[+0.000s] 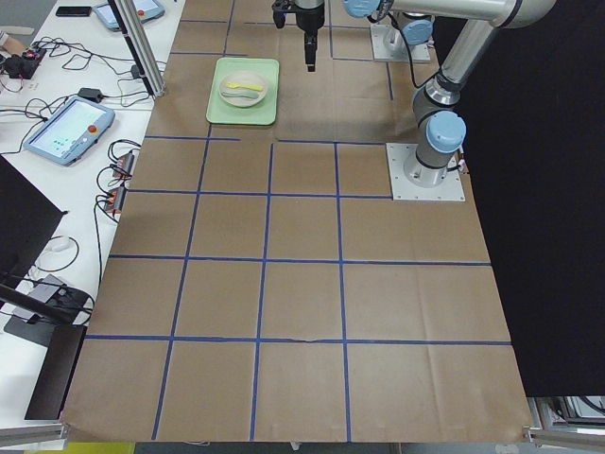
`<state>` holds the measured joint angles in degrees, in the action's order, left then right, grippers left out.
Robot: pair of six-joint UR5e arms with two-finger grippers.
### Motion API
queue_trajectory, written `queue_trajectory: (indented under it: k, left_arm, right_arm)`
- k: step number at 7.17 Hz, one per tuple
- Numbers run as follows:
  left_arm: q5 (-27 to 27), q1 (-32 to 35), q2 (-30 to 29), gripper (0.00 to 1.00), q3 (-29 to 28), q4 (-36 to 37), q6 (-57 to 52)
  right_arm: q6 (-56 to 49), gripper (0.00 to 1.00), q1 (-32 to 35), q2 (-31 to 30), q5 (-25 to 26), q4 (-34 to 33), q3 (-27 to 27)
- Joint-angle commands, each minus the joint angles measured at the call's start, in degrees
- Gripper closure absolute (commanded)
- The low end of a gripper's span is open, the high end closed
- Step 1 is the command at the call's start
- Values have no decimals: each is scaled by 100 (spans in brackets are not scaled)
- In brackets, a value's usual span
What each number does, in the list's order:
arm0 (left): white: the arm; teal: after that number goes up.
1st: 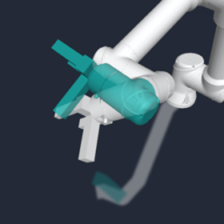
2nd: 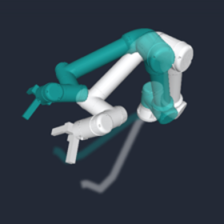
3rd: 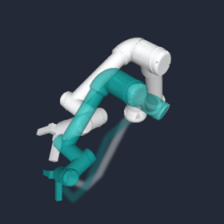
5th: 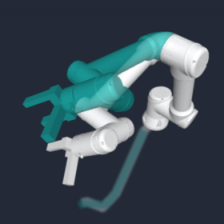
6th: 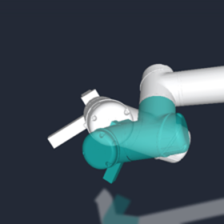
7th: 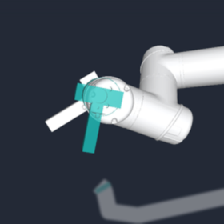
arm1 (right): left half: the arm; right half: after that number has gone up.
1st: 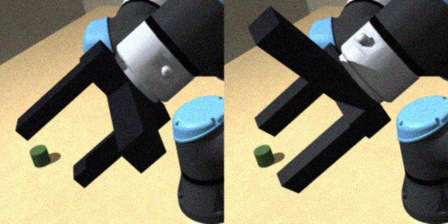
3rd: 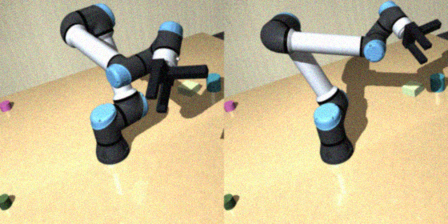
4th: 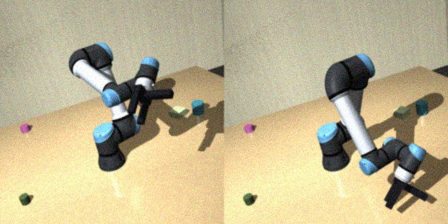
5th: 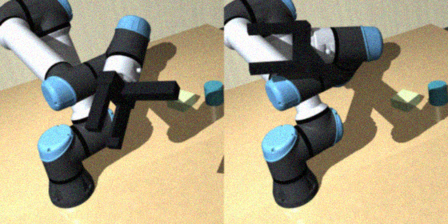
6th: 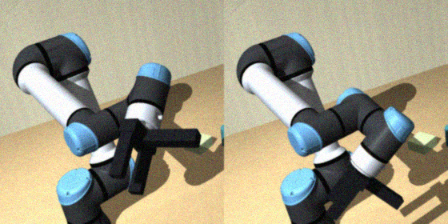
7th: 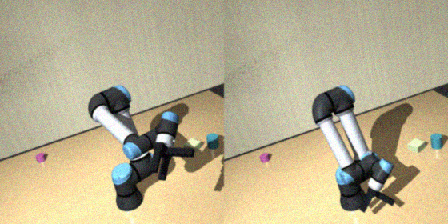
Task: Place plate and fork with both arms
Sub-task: 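Move the right gripper over the plate above the yellow fork while the left arm withdraws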
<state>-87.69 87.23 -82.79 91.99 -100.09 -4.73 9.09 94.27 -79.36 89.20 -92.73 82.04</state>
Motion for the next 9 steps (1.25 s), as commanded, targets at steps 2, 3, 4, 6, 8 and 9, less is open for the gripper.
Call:
queue_trajectory:
  k: [2, 3, 4, 6, 8, 9]
  left_arm:
    - [6, -259, -26, 0, 55, -2, 25]
    - [-20, -251, 26, 0, 21, -2, 8]
    - [-12, -233, 35, 0, 29, -2, 25]
    - [-12, -251, 61, 0, -103, -2, 25]
    - [-12, -259, 79, 0, -85, -133, 16]
    - [-12, -259, 122, 0, -68, -151, 16]
  right_arm:
    - [697, 0, 774, 1383, 10, -52, -1353]
    - [1004, 0, 1003, 1780, 36, -96, -1688]
    - [1042, 0, 1136, 2097, 36, -201, -1822]
    - [1051, 0, 1190, 2546, 27, -831, -1780]
    - [1068, 2, 1269, 2881, 80, -1035, -1736]
    - [1060, 15, 1269, 2978, 97, -1046, -1710]
